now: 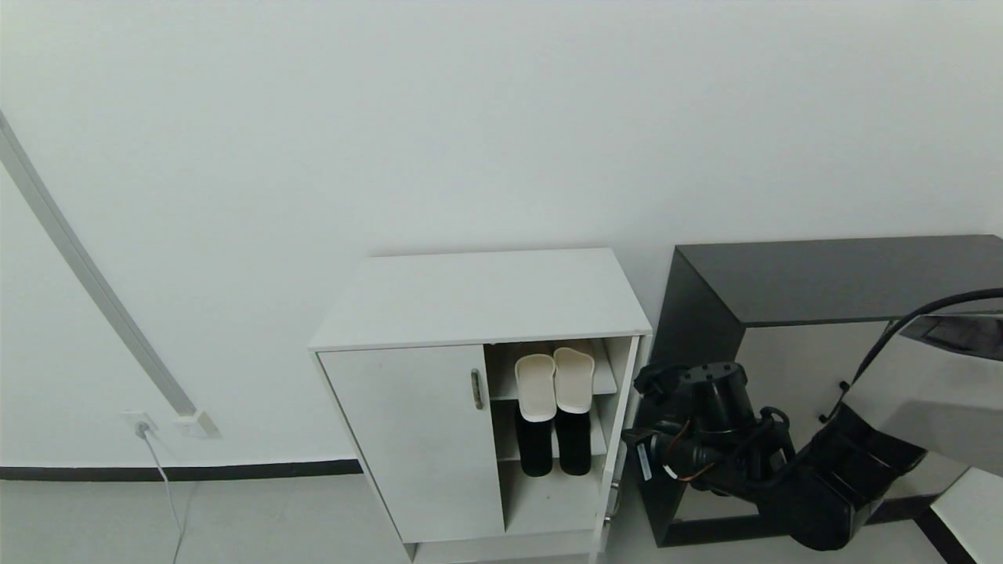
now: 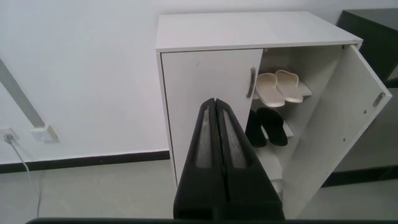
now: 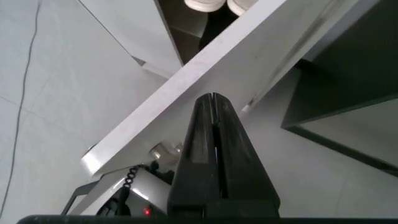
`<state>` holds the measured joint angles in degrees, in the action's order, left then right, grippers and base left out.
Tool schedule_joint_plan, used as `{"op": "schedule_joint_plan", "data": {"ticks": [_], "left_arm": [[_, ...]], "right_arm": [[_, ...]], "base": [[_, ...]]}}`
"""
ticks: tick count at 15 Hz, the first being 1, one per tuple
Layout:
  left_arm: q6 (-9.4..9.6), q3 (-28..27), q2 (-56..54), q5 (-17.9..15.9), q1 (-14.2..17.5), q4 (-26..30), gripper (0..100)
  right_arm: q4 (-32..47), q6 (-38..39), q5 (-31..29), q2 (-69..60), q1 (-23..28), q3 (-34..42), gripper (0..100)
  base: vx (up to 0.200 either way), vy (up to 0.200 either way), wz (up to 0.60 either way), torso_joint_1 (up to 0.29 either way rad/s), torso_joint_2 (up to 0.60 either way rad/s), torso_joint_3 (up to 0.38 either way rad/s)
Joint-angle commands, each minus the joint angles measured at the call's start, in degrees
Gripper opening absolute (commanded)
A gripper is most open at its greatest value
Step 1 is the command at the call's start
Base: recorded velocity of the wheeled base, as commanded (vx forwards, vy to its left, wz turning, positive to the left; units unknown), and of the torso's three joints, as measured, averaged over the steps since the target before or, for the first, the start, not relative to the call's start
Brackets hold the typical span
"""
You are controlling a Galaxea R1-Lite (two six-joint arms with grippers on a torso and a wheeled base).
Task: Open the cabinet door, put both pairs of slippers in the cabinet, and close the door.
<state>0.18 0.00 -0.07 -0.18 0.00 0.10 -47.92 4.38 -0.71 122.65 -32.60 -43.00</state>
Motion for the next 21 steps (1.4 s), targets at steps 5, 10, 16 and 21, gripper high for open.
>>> {"op": "schedule_joint_plan", "data": {"ticks": [5,10,16,21], "left_arm": [[-0.09,0.0,0.1,0.0,0.0,0.0,0],[-0.09,0.0,0.1,0.1,0.0,0.0,0],[-0.09,0.0,0.1,0.1,0.0,0.0,0],[-0.18,0.0,0.1,0.3,0.0,0.0,0]], "right_arm": [[0.0,0.1,-0.2,6.5,-0.4,-6.8,0],[0.0,0.2,-0.2,9.9,-0.6,-12.9,0],[-0.2,0.2,-1.1,13.4,-0.4,-19.1,0],[-2.3,0.6,-1.1,16.5,-0.2,-24.9,0]], "base": [[0.0,0.0,0.0,0.0,0.0,0.0],[0.0,0.0,0.0,0.0,0.0,0.0],[0.0,0.0,0.0,0.0,0.0,0.0],[0.0,0.0,0.0,0.0,0.0,0.0]]}}
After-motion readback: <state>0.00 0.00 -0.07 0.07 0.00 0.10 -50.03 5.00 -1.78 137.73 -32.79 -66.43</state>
